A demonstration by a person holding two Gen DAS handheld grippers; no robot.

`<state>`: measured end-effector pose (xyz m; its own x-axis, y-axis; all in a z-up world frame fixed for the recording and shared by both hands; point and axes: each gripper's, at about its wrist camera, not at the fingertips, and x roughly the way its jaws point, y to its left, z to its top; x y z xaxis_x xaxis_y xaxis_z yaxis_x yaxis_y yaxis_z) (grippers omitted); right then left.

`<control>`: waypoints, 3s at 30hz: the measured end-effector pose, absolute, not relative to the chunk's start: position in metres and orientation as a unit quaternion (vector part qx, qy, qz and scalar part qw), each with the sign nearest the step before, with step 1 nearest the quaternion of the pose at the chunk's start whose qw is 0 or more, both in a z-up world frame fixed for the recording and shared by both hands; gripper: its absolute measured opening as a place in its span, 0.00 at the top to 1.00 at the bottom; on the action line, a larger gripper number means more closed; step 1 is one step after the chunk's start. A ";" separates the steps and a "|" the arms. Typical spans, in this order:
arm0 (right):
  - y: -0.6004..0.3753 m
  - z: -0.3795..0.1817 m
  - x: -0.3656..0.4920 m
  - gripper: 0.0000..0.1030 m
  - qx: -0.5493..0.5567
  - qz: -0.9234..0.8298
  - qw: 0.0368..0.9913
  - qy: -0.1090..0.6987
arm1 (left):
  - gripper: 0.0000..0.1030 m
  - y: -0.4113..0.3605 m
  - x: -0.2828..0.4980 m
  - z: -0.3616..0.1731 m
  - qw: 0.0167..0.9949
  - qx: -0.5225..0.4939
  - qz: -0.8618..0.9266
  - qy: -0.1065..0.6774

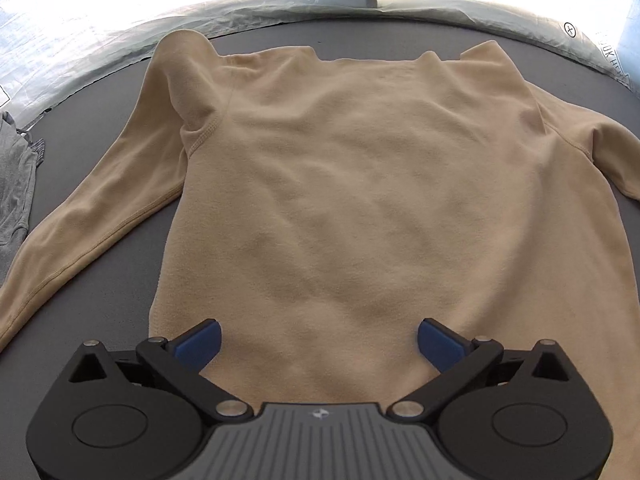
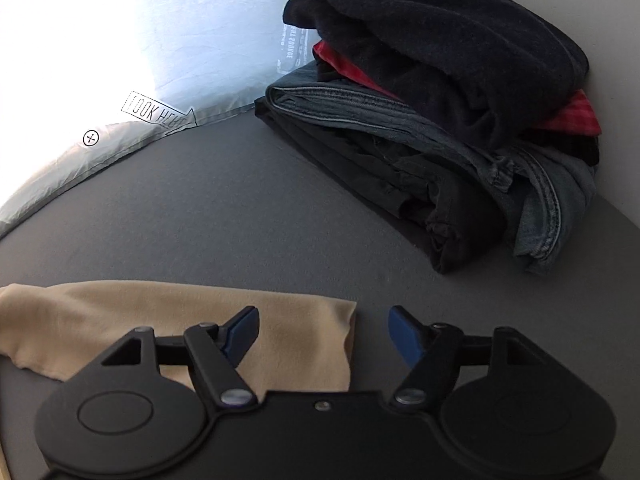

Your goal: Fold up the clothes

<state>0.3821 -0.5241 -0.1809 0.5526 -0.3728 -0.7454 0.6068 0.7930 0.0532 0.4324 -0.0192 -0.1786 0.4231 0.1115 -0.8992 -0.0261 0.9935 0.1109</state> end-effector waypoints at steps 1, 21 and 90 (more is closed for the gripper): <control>-0.526 -0.185 0.383 0.35 0.155 -0.281 0.864 0.387 | 0.00 -0.018 0.433 -0.179 0.840 0.029 0.043 0.539; -0.495 -0.166 0.371 0.63 0.019 -0.359 0.855 0.373 | 0.00 -0.006 0.449 -0.187 0.815 -0.006 0.036 0.579; -0.159 -0.215 0.314 0.00 0.005 -0.001 0.943 0.334 | 0.25 0.347 0.313 -0.166 0.871 -0.167 0.190 0.422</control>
